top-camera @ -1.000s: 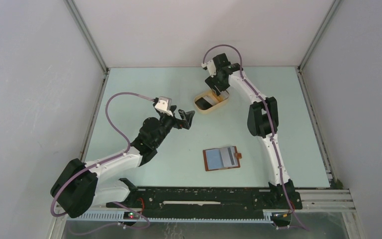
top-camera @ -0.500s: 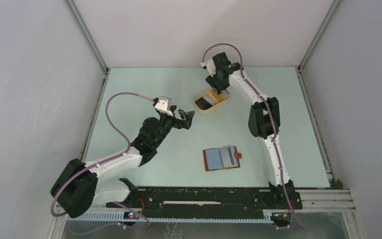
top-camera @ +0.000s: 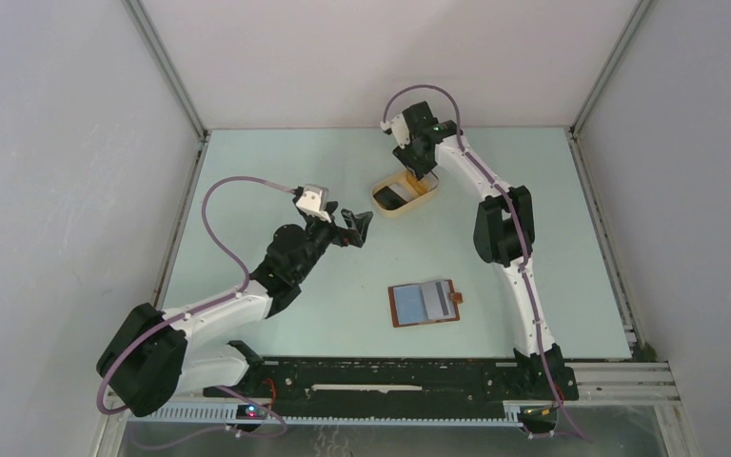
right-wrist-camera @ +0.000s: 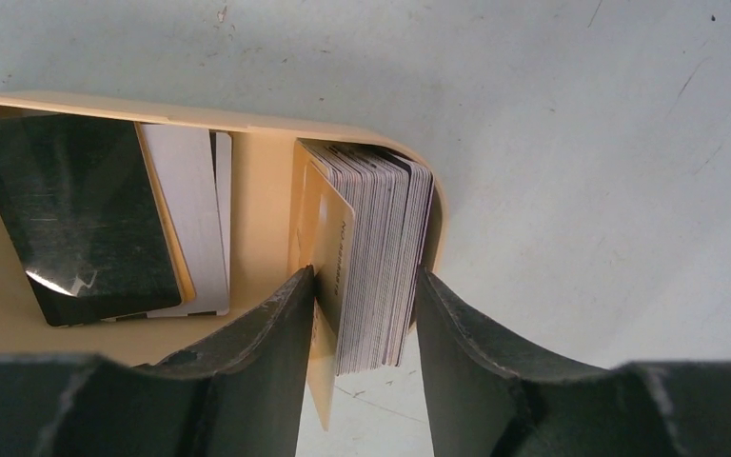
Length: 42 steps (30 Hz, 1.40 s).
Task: Put the credit cards into the card holder
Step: Pick up the credit card from the storage box.
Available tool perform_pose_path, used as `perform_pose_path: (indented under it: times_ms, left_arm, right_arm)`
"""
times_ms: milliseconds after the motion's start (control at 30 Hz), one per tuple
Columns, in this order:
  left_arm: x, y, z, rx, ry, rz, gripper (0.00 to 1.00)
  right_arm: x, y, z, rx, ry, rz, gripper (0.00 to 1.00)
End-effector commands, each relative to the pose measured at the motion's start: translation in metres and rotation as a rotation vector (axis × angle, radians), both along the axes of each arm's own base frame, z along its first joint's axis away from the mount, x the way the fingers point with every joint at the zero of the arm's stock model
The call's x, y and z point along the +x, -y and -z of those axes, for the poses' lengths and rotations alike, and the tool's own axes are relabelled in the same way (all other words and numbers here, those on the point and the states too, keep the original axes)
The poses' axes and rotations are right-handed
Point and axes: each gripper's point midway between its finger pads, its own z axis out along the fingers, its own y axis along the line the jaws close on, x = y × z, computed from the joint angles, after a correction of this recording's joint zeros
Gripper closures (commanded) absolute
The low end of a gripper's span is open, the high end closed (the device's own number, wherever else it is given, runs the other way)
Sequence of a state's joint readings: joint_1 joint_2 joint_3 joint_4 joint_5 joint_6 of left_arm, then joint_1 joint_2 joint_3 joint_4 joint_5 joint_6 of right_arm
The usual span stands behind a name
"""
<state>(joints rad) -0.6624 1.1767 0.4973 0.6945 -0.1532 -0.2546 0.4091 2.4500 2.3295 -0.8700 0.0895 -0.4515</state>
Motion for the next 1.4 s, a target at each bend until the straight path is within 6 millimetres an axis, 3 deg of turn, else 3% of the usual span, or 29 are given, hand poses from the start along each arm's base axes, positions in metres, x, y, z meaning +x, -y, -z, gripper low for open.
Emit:
perform_pose_path:
  times_ms: [0, 700, 933, 1133, 1367]
  left_arm:
    - [0.001, 0.000, -0.013, -0.034, 0.039, 0.001, 0.00]
    - [0.001, 0.001, -0.013, -0.034, 0.037, 0.004, 0.00]
    - [0.001, 0.001, -0.013, -0.034, 0.037, 0.005, 0.00]
    - [0.000, 0.000, -0.013, -0.036, 0.040, 0.007, 0.00]
    - [-0.005, 0.001, -0.017, -0.048, 0.057, 0.025, 0.00]
  right_arm:
    - [0.008, 0.006, -0.049, -0.003, 0.115, 0.009, 0.51]
    - [0.001, -0.003, -0.055, -0.011, 0.125, -0.017, 0.77]
    - [-0.005, -0.009, -0.061, 0.034, 0.107, -0.031, 0.91]
    - [-0.020, -0.015, -0.073, 0.104, 0.069, -0.051, 1.00]
    - [-0.059, -0.026, -0.102, 0.258, 0.004, -0.146, 1.00]
